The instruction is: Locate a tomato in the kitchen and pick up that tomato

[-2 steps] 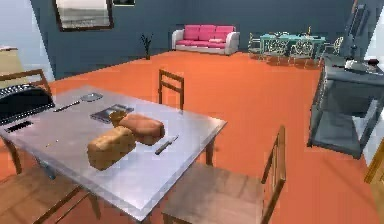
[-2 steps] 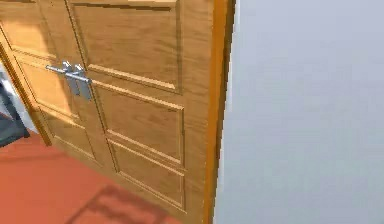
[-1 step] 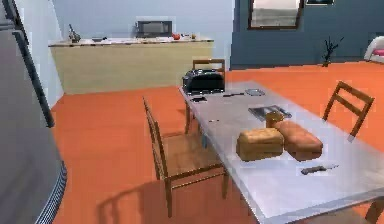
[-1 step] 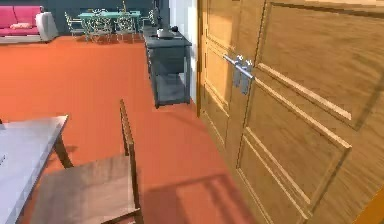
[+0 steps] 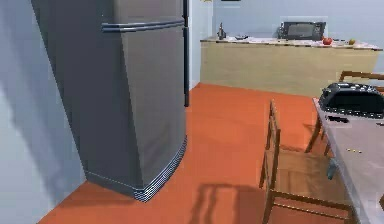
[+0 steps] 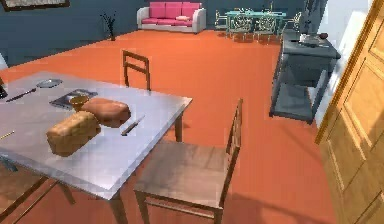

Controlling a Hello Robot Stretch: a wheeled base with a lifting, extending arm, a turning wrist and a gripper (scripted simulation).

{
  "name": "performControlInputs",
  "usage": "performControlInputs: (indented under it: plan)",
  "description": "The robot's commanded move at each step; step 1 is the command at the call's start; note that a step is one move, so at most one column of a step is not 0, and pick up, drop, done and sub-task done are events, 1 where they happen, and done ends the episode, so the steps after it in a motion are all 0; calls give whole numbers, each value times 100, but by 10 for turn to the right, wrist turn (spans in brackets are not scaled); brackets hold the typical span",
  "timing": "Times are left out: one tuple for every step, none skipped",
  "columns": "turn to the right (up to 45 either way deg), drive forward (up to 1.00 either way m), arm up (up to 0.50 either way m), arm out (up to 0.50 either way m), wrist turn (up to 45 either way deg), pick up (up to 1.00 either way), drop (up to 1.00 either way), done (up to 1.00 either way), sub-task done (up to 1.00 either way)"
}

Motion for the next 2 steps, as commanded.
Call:
performControlInputs:
  plan:
    - [0, 100, 0, 0, 0, 0, 0, 0, 0]
    - [-120, 0, 0, 0, 0, 0, 0, 0, 0]
